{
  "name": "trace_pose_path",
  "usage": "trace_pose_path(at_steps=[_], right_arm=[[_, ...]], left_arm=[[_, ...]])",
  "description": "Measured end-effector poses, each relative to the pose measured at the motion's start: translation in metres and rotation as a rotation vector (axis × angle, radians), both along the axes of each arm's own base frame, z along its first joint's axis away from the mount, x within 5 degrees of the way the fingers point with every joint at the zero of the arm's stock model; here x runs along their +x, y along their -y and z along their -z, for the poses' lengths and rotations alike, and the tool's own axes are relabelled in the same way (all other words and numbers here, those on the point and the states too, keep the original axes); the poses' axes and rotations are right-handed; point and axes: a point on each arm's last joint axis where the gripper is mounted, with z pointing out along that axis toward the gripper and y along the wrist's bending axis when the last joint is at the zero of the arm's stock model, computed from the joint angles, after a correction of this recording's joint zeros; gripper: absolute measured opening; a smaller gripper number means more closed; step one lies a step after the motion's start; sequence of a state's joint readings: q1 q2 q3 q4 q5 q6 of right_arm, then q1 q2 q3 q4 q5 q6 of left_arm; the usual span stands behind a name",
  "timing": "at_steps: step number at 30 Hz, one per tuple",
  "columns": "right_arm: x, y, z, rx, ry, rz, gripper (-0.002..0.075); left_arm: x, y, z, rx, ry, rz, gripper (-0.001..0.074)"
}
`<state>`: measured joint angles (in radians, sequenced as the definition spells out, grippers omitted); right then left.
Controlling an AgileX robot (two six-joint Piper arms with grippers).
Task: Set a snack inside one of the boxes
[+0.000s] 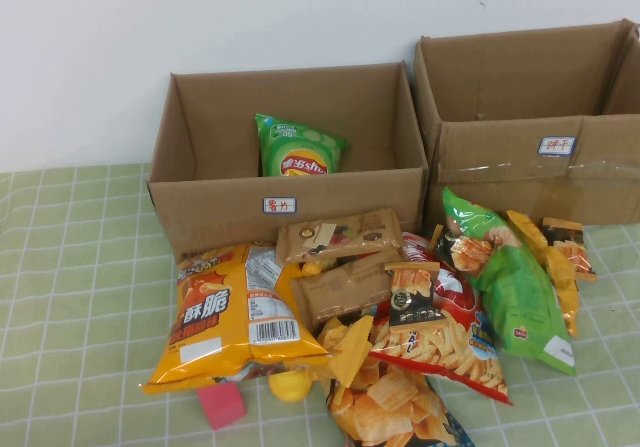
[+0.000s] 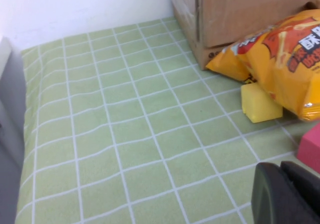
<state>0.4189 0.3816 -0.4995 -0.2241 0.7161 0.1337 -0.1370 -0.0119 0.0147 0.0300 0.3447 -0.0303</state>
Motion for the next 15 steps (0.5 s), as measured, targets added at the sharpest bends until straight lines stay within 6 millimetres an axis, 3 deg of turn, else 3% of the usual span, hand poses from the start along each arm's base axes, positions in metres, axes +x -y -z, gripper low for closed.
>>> trace_pose_path(at_steps=[15], right_arm=[[0.0,0.0,0.0,0.0,0.0,0.0,0.0]], left_arm=[[0.0001,-0.0008,-0.0001,-0.012,0.0,-0.046,-0.0001]])
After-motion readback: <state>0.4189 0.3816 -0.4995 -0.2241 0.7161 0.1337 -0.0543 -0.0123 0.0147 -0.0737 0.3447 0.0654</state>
